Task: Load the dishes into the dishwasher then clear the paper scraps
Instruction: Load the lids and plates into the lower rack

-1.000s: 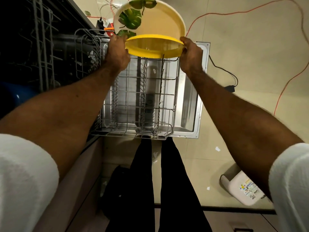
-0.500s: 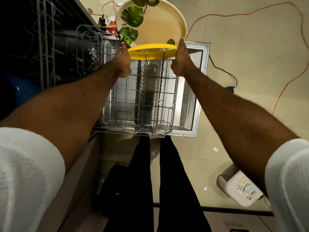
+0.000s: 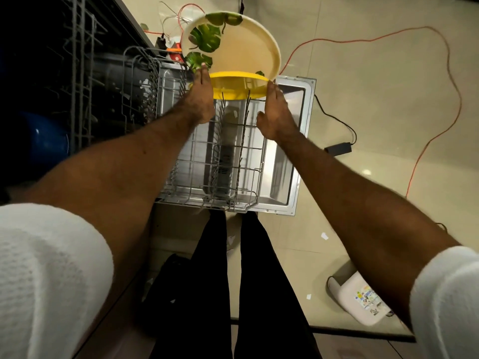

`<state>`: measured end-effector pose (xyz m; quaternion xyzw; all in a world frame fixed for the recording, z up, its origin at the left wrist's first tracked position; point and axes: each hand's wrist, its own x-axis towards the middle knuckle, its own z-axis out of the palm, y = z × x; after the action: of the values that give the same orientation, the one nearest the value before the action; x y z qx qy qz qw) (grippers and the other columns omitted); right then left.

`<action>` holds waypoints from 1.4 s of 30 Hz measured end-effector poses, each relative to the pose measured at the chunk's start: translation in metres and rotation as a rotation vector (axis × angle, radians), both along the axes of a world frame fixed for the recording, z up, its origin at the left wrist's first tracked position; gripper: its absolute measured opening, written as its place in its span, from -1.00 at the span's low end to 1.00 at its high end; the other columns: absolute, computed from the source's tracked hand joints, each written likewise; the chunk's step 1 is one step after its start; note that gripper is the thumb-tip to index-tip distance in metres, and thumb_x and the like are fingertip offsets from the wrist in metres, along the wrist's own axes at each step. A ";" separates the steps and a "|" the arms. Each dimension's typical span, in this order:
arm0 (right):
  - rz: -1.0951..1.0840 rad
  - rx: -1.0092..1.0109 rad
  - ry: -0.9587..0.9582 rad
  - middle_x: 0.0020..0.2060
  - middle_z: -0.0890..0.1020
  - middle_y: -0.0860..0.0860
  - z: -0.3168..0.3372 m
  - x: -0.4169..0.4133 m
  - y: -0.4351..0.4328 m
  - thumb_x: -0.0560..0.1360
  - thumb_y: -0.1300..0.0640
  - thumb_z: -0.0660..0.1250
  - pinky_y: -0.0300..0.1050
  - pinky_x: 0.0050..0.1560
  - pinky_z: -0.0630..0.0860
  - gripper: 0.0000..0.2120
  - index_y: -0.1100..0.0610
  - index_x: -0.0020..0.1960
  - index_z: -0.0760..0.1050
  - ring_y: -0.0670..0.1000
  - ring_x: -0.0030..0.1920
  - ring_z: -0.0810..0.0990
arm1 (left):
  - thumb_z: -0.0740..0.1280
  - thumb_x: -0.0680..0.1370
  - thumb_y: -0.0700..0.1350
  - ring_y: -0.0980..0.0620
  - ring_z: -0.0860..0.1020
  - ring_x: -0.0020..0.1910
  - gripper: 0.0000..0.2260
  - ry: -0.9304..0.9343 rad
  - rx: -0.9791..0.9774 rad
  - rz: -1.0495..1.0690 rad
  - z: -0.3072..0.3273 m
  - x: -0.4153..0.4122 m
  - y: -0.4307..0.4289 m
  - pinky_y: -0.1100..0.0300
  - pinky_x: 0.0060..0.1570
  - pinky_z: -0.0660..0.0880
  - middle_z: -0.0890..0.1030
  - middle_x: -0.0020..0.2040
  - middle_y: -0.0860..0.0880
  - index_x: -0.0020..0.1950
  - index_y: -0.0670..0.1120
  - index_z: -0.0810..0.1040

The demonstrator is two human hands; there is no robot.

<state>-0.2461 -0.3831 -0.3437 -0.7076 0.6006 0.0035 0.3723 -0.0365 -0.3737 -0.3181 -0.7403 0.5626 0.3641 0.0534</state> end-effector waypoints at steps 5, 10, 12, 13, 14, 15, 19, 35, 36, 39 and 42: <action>0.130 -0.076 0.056 0.64 0.10 0.31 0.035 0.005 0.019 0.56 0.26 0.34 0.24 0.61 0.17 -0.19 0.33 0.66 -0.03 0.30 0.64 0.09 | 0.37 0.59 -0.15 -0.20 -0.03 0.63 -0.11 -0.090 -0.042 -0.097 0.027 -0.014 0.028 -0.08 0.54 0.13 -0.25 0.65 -0.12 0.64 -0.13 -0.27; 0.191 -0.116 0.047 0.65 0.09 0.28 0.089 0.014 0.041 0.59 0.23 0.31 0.25 0.63 0.10 -0.22 0.31 0.67 -0.03 0.27 0.66 0.05 | 0.39 0.56 -0.18 -0.16 -0.03 0.64 -0.10 -0.158 -0.105 -0.226 0.068 -0.021 0.060 -0.14 0.55 0.06 -0.18 0.67 -0.12 0.65 -0.14 -0.21; 0.239 -0.123 0.043 0.66 0.05 0.26 0.110 0.019 0.052 0.59 0.24 0.29 0.26 0.64 0.08 -0.22 0.29 0.68 -0.06 0.26 0.67 0.01 | 0.38 0.58 -0.13 -0.14 -0.06 0.64 -0.12 -0.186 -0.111 -0.263 0.086 -0.023 0.075 -0.13 0.54 0.02 -0.20 0.66 -0.11 0.65 -0.15 -0.21; 0.272 -0.122 0.039 0.67 0.03 0.26 0.122 0.021 0.058 0.61 0.23 0.28 0.26 0.64 0.06 -0.22 0.29 0.68 -0.07 0.26 0.67 -0.01 | 0.39 0.57 -0.09 -0.14 -0.07 0.64 -0.10 -0.205 -0.112 -0.272 0.096 -0.024 0.083 -0.12 0.54 -0.01 -0.21 0.66 -0.11 0.65 -0.15 -0.21; 0.301 -0.117 0.037 0.67 0.02 0.25 0.135 0.023 0.064 0.62 0.21 0.27 0.26 0.64 0.05 -0.22 0.28 0.68 -0.08 0.25 0.67 -0.03 | 0.41 0.56 -0.04 -0.14 -0.07 0.64 -0.07 -0.220 -0.107 -0.273 0.107 -0.024 0.093 -0.09 0.53 -0.03 -0.20 0.66 -0.11 0.65 -0.15 -0.22; 0.324 -0.118 0.029 0.67 0.01 0.24 0.147 0.026 0.069 0.62 0.19 0.27 0.26 0.65 0.03 -0.22 0.27 0.68 -0.08 0.25 0.68 -0.03 | 0.43 0.55 0.01 -0.14 -0.08 0.64 -0.05 -0.225 -0.107 -0.269 0.117 -0.025 0.102 -0.07 0.52 -0.06 -0.19 0.67 -0.11 0.65 -0.15 -0.21; 0.402 -0.141 -0.002 0.68 0.02 0.22 0.191 0.032 0.092 0.61 0.14 0.29 0.21 0.66 -0.02 -0.21 0.25 0.68 -0.07 0.21 0.68 -0.03 | 0.37 0.57 -0.01 -0.12 -0.07 0.65 -0.12 -0.217 -0.142 -0.206 0.159 -0.029 0.137 -0.09 0.56 -0.02 -0.12 0.67 -0.12 0.65 -0.16 -0.17; 0.840 -0.280 -0.160 0.69 0.01 0.13 0.308 0.083 0.202 0.62 0.09 0.32 0.14 0.67 -0.08 -0.18 0.21 0.69 -0.09 0.14 0.69 -0.09 | 0.31 0.60 0.05 -0.09 -0.13 0.65 -0.16 -0.341 -0.267 0.361 0.301 -0.014 0.314 -0.10 0.60 0.04 -0.19 0.67 -0.10 0.66 -0.16 -0.17; 0.869 -0.282 -0.177 0.69 0.00 0.13 0.313 0.089 0.208 0.62 0.08 0.31 0.13 0.67 -0.10 -0.18 0.20 0.70 -0.10 0.13 0.69 -0.10 | 0.32 0.60 0.04 -0.09 -0.14 0.65 -0.15 -0.342 -0.276 0.406 0.306 -0.013 0.324 -0.10 0.60 0.03 -0.19 0.67 -0.10 0.66 -0.16 -0.16; 0.986 -0.300 -0.215 0.69 -0.02 0.12 0.328 0.116 0.232 0.65 0.08 0.26 0.08 0.67 -0.14 -0.21 0.19 0.70 -0.12 0.11 0.69 -0.12 | 0.38 0.57 0.02 -0.08 -0.13 0.65 -0.13 -0.363 -0.307 0.570 0.321 -0.003 0.365 -0.10 0.60 0.03 -0.16 0.67 -0.08 0.67 -0.15 -0.13; 1.095 -0.295 -0.243 0.69 -0.02 0.12 0.338 0.145 0.256 0.66 0.05 0.24 0.09 0.67 -0.10 -0.22 0.18 0.70 -0.13 0.10 0.69 -0.12 | 0.39 0.57 0.02 -0.07 -0.15 0.65 -0.11 -0.369 -0.305 0.707 0.329 0.010 0.408 -0.07 0.61 -0.02 -0.16 0.67 -0.09 0.67 -0.15 -0.13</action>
<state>-0.1007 -0.1269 -0.0054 -0.9549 0.0939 0.0305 0.2799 -0.0270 0.0339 0.0104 -0.9397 0.3027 0.1341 -0.0852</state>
